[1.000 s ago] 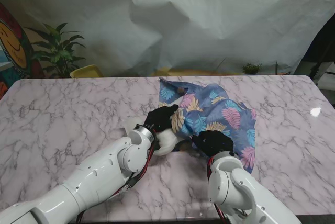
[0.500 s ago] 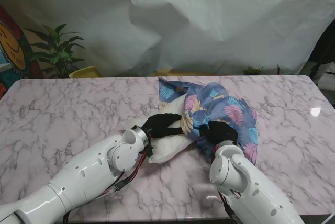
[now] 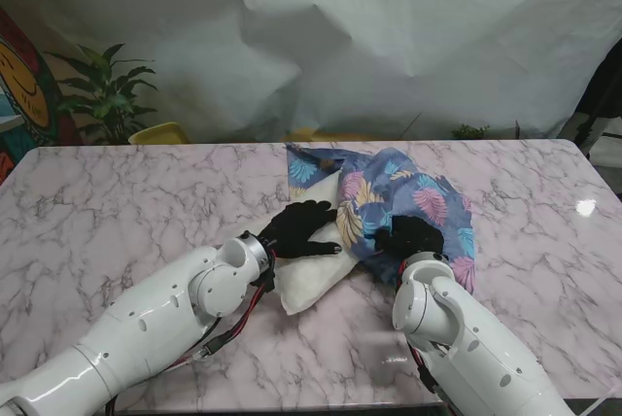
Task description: Put a pillowcase on a pillow
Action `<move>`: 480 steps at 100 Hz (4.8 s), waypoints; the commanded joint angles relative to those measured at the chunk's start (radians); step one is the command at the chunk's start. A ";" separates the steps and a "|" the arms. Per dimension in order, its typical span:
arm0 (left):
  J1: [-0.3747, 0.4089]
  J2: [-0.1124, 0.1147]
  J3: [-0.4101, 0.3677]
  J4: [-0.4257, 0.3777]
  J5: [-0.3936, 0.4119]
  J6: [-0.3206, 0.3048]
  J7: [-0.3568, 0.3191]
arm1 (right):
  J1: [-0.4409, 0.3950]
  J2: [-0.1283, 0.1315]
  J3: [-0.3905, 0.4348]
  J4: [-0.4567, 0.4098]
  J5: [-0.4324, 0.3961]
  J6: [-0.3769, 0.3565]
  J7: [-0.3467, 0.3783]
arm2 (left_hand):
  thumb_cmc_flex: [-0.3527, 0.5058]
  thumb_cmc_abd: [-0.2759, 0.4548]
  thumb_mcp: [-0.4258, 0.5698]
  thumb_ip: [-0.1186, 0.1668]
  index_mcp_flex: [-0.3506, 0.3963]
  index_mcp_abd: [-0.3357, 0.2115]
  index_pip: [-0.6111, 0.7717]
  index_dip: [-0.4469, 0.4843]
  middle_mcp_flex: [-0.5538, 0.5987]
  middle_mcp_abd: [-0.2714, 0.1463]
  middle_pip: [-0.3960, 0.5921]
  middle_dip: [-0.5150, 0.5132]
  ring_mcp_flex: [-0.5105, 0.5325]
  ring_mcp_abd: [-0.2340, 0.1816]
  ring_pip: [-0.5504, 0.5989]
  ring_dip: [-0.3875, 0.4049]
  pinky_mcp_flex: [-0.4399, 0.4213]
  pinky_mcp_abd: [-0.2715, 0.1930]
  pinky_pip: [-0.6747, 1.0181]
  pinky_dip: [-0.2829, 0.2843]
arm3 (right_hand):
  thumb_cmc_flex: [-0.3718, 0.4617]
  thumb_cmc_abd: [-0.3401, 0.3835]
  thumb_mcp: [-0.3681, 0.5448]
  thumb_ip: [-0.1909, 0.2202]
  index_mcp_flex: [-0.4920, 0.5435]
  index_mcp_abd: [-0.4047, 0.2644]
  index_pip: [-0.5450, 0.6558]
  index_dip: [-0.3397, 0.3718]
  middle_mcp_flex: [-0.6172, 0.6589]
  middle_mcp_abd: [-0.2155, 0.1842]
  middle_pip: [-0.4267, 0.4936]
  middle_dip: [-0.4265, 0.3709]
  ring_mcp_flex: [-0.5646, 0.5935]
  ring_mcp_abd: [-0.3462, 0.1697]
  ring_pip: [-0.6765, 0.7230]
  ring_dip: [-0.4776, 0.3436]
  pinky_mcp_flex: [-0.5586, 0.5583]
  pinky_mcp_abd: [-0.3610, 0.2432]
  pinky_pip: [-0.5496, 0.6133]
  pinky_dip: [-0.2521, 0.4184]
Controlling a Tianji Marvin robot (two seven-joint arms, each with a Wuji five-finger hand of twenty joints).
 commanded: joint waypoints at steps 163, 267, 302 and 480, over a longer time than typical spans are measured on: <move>0.221 -0.038 -0.150 -0.223 -0.058 -0.037 0.262 | 0.070 0.109 0.131 -0.158 -0.235 -0.108 0.438 | 0.098 0.058 0.001 0.030 0.318 -0.113 0.485 0.168 0.396 -0.093 0.395 0.232 0.524 -0.027 0.491 0.295 0.466 -0.148 0.990 0.209 | -0.319 0.195 -0.442 0.112 -0.492 0.175 -0.455 0.031 -0.706 0.118 -0.114 -0.088 -0.699 0.082 -0.243 -0.190 -0.470 -0.035 -0.289 -0.107; 0.094 0.019 -0.239 -0.010 -0.007 0.032 0.084 | -0.257 0.157 0.157 -0.277 -0.418 -0.912 0.341 | -0.029 0.045 -0.004 0.026 0.057 -0.022 0.003 0.053 -0.024 -0.060 0.046 0.107 0.037 -0.037 0.042 0.048 0.076 -0.025 -0.024 0.031 | -0.536 -0.033 -0.231 0.031 -0.548 0.196 -0.910 -0.257 -0.779 0.072 -0.673 -0.330 -0.945 -0.003 -0.430 -0.353 -0.599 0.081 -0.766 -0.517; 0.074 0.009 -0.219 0.023 -0.016 0.042 0.108 | -0.083 0.173 -0.030 -0.093 -0.475 -0.836 0.339 | -0.011 0.044 -0.004 0.026 0.062 -0.016 0.009 0.060 -0.019 -0.057 0.061 0.109 0.051 -0.031 0.051 0.054 0.112 -0.005 -0.070 0.051 | -0.485 -0.112 -0.209 0.019 -0.546 0.255 -0.910 -0.258 -0.785 0.141 -0.682 -0.389 -0.951 0.078 -0.438 -0.337 -0.599 0.206 -0.747 -0.499; -0.251 -0.014 0.056 0.525 0.011 -0.008 0.139 | 0.024 0.072 -0.075 0.022 -0.328 -0.730 -0.184 | 0.083 -0.215 0.095 0.013 -0.087 0.061 -0.068 0.045 -0.012 -0.053 0.072 0.081 0.034 -0.052 0.140 0.027 0.171 -0.072 -0.149 -0.020 | 0.299 -0.384 0.260 -0.062 0.136 -0.313 0.390 -0.090 0.235 -0.110 0.125 -0.006 0.270 -0.143 0.234 0.161 0.402 -0.128 0.040 -0.139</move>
